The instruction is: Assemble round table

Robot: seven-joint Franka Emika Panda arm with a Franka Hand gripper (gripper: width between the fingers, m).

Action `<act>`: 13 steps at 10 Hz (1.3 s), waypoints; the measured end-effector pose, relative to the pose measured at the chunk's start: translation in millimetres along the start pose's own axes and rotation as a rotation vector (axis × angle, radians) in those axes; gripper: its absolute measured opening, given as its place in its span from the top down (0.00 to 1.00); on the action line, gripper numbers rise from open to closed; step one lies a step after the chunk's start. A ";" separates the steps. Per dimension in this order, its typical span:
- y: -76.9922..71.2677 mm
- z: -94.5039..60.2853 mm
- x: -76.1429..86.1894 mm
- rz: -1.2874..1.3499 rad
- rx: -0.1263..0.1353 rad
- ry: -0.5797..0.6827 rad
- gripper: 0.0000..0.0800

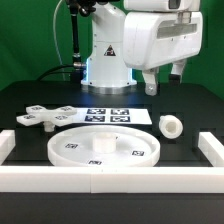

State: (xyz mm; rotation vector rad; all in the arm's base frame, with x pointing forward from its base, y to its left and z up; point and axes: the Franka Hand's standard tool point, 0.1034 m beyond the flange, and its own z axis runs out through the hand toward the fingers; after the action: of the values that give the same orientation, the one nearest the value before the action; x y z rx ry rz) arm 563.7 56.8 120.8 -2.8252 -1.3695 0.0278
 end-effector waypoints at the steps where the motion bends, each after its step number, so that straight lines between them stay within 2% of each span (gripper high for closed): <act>1: 0.0 0.0 0.0 0.000 0.000 0.000 0.19; 4: 2.3 1.6 -3.8 -0.023 -0.001 -0.001 0.19; 6: 18.6 18.8 -34.2 -0.118 -0.016 0.007 0.19; 8: 27.8 38.4 -59.1 -0.164 -0.031 0.022 0.19; 9: 32.6 48.7 -70.1 -0.185 -0.025 0.020 0.19; 13: 43.7 82.8 -85.6 -0.216 -0.024 0.031 0.19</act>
Offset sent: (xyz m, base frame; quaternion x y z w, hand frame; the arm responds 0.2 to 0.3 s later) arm 0.0000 0.0000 0.0000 0.0000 0.0000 0.0000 1.0000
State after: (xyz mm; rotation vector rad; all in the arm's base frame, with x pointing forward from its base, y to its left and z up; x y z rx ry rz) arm 543.6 -38.0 38.8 -2.6662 -1.6692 -0.0324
